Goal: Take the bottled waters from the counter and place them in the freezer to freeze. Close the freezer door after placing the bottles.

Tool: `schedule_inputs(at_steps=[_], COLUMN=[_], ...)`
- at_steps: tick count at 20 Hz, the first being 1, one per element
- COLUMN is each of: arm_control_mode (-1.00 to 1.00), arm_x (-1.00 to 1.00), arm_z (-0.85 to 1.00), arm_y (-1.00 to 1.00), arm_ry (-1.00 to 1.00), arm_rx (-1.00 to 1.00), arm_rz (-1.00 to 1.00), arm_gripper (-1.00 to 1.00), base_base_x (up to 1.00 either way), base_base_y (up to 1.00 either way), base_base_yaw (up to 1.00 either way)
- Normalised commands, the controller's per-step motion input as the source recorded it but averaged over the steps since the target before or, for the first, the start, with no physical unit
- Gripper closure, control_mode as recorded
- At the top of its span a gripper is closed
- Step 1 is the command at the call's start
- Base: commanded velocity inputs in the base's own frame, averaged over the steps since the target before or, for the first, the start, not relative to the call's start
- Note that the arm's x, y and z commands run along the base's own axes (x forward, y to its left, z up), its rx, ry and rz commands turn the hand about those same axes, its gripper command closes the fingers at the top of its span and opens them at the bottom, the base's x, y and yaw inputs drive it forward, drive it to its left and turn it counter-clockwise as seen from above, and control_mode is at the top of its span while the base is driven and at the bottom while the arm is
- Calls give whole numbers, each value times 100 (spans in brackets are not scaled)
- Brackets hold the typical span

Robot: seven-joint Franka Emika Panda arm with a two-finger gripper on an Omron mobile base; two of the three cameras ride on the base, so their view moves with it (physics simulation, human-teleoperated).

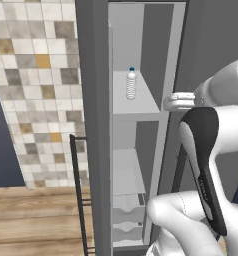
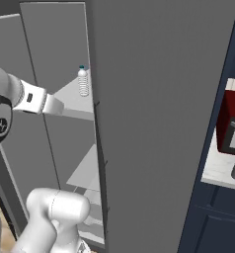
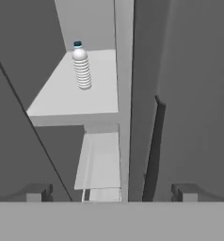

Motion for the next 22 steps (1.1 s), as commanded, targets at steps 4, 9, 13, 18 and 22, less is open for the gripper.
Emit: schedule_inputs(at_steps=[4,9,13,18,22], arm_control_mode=[-100,-100,-100,-100,-100], arm_x=[-1,0,-4,-9,-10], arm_z=[-60,-72,-73,-62,-56], arm_y=[-18,-1,0,-2,-13], arm_ry=[14,19,18,10,6], arm_rx=[0,0,0,-1,0], arm_rz=[1,0,0,0,-2], arm_gripper=[-100,-100,-100,-100,-100], base_base_x=[0,0,0,0,0], base_base_y=[0,0,0,0,0], base_base_yaw=[0,0,0,0,0])
